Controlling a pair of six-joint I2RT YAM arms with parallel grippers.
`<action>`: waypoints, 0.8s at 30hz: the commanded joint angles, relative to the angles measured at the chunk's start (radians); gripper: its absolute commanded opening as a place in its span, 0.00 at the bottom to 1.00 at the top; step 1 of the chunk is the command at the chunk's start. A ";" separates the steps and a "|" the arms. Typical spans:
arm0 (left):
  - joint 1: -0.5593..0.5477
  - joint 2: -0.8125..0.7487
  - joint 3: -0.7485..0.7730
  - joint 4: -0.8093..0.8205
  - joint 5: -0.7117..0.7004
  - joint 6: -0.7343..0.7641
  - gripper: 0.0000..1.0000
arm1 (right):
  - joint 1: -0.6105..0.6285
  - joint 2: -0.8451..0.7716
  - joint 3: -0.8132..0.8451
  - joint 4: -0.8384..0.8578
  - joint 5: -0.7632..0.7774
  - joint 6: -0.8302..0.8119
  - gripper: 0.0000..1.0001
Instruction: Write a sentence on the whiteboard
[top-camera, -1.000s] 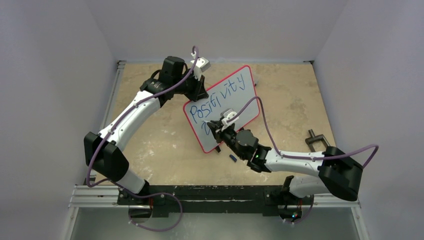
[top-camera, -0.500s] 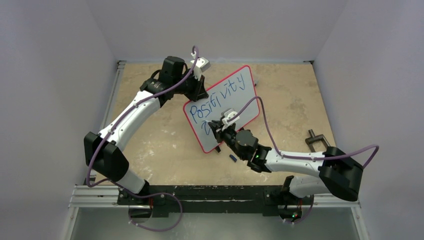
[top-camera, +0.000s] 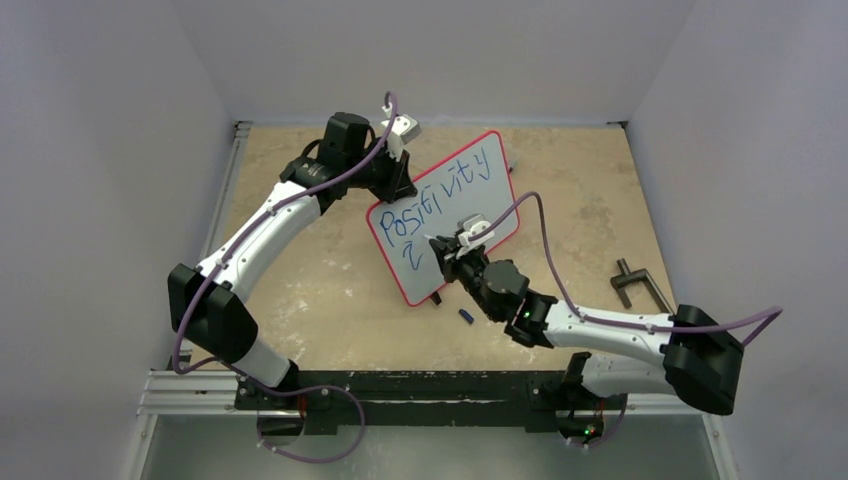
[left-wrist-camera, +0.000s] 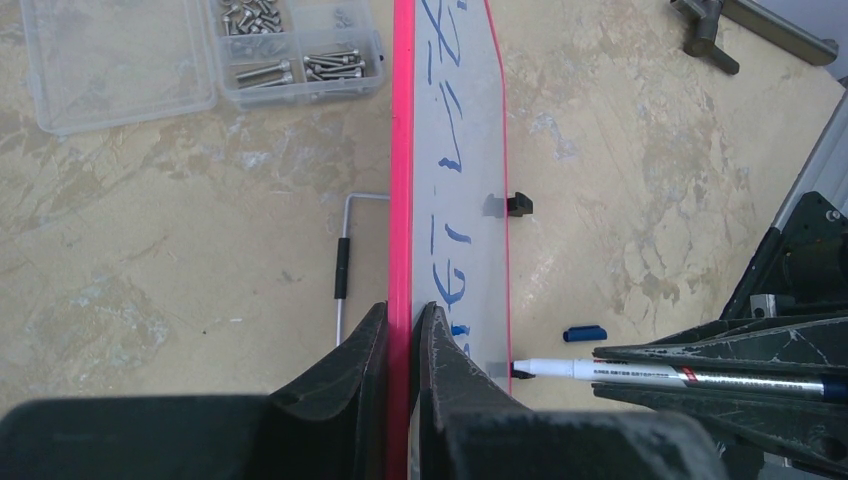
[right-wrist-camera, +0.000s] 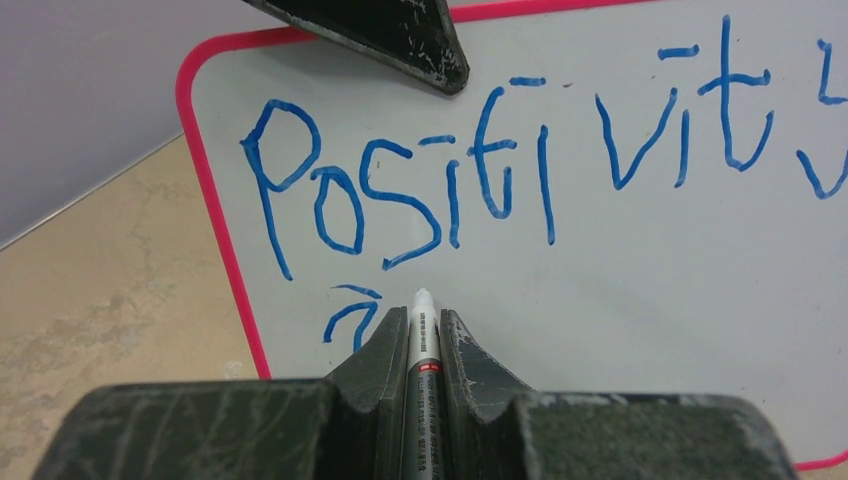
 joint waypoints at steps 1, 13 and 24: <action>-0.006 0.009 -0.028 -0.129 -0.108 0.073 0.00 | 0.000 0.016 -0.013 0.035 0.018 0.004 0.00; -0.007 0.007 -0.026 -0.131 -0.107 0.074 0.00 | 0.000 0.095 0.006 0.072 -0.015 0.004 0.00; -0.007 0.007 -0.026 -0.132 -0.111 0.077 0.00 | 0.000 0.108 0.006 0.072 -0.009 -0.001 0.00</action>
